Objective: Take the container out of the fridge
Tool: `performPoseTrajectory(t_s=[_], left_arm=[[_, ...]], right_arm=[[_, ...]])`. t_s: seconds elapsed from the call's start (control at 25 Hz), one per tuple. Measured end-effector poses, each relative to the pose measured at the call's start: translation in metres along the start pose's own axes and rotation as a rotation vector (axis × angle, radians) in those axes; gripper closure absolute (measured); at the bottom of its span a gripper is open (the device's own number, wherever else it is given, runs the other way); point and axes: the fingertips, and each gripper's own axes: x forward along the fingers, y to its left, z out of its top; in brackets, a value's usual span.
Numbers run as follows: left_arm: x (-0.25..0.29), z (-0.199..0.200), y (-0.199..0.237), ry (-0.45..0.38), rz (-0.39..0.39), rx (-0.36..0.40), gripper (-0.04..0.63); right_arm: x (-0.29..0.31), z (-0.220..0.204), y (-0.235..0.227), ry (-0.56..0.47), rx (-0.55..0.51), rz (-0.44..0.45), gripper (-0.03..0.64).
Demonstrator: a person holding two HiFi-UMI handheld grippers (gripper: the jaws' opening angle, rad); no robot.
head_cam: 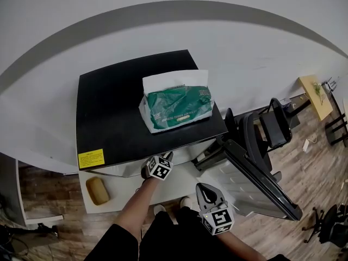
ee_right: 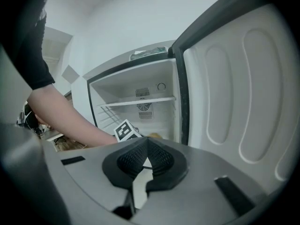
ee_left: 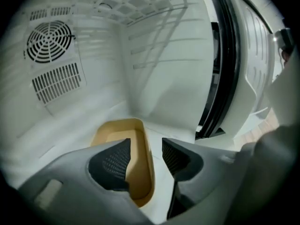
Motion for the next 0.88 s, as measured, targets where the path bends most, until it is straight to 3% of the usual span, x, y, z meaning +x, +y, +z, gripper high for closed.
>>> performPoseTrajectory(t_s=[0.12,0.28,0.48,0.64,0.88], left_arm=[[0.014,-0.009,0.002,0.065,0.008,0.004,0.394],[0.022,-0.019,-0.007,0.156,-0.021,0.164,0.394],[0.025,-0.022,-0.006,0.213,-0.015,0.169,0.407],[0.021,-0.019,-0.003,0.212,-0.002,0.198,0.453],[0.012,-0.020,-0.004,0.206,-0.060,0.149,0.548]], right_arm=[[-0.004,-0.001,-0.001,0.010,-0.015,0.000,0.617],[-0.010,-0.001,-0.003,0.010,-0.013,-0.006,0.617],[-0.015,0.002,-0.008,0.002,-0.012,-0.020,0.617],[-0.020,0.000,-0.017,-0.004,0.005,-0.030,0.617],[-0.024,0.003,-0.030,-0.020,0.041,-0.044,0.617]])
